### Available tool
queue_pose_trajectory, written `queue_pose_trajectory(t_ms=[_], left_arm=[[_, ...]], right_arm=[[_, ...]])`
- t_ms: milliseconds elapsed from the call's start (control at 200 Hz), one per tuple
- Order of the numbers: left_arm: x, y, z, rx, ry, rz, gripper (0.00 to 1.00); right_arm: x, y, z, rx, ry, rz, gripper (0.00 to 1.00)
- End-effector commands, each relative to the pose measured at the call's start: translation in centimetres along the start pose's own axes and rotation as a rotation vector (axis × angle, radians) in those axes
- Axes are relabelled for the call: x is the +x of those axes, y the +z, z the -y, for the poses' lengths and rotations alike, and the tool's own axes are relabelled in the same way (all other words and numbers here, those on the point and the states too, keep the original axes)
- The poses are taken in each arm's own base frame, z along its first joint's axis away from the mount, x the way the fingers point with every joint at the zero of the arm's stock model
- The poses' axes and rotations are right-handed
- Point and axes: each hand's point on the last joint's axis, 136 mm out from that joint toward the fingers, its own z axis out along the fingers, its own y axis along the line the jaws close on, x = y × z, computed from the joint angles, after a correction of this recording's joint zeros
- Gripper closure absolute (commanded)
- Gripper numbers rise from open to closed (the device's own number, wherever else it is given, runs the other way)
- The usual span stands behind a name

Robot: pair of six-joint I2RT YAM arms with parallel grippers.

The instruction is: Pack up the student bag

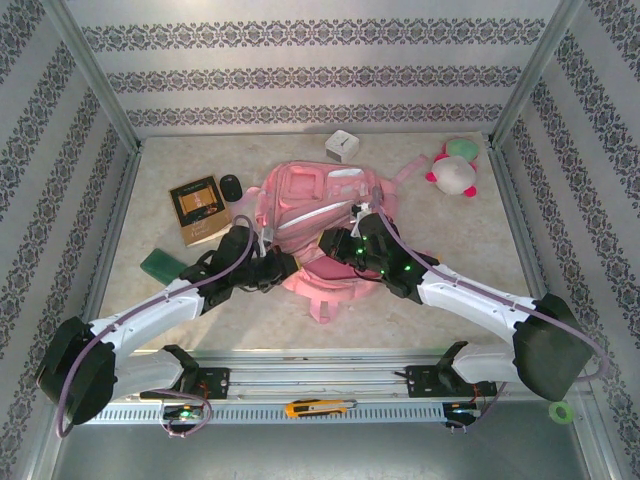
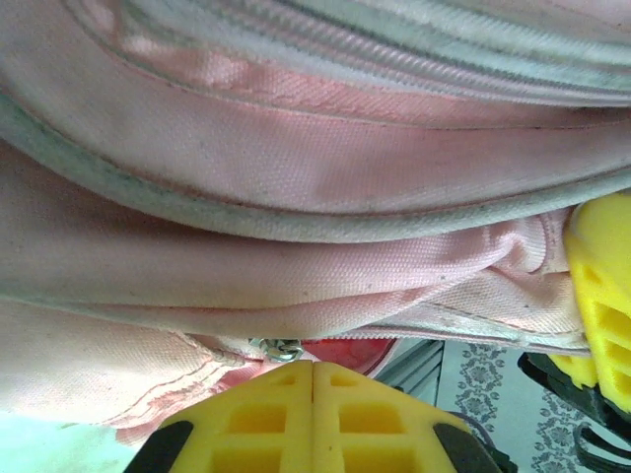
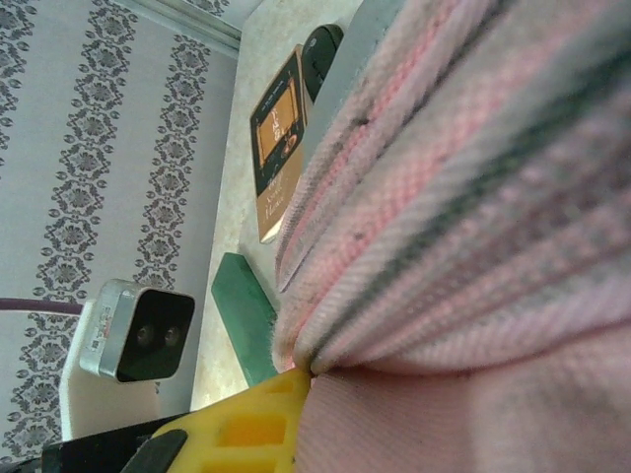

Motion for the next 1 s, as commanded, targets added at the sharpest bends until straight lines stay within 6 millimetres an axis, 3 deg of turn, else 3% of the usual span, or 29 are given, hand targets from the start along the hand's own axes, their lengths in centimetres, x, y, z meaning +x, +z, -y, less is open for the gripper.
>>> queue_pose_trajectory(t_ms=[0, 95, 220, 430, 580, 744, 924, 994], left_arm=[[0.1, -0.6, 0.0, -0.025, 0.039, -0.019, 0.85], [0.2, -1.0, -0.8, -0.1, 0.094, -0.022, 0.69], [0.7, -1.8, -0.7, -0.198, 0.224, -0.033, 0.63], [1.5, -1.3, -0.4, -0.28, 0.346, -0.041, 0.62], [1.9, -0.3, -1.4, -0.362, 0.382, -0.049, 0.62], [1.3, 0.6, -1.5, -0.379, 0.398, -0.005, 0.63], [0.3, 2.2, -0.1, -0.346, 0.4, 0.034, 0.63], [-0.1, 2.6, 0.2, -0.345, 0.401, 0.049, 0.68]], right_arm=[[-0.6, -0.9, -3.4, -0.103, -0.047, -0.009, 1.0], [-0.7, -0.9, -3.7, -0.106, -0.05, -0.005, 1.0], [-1.2, -1.0, -3.7, -0.082, -0.042, 0.026, 1.0], [-1.9, -0.9, -4.8, -0.098, -0.015, 0.061, 1.0], [-2.2, -0.9, -5.8, -0.115, -0.023, 0.066, 1.0], [-2.3, -0.8, -6.4, -0.13, -0.027, 0.065, 1.0], [-1.7, -0.5, -6.8, -0.139, -0.037, 0.042, 1.0], [-1.6, -0.5, -6.9, -0.142, -0.042, 0.037, 1.0]])
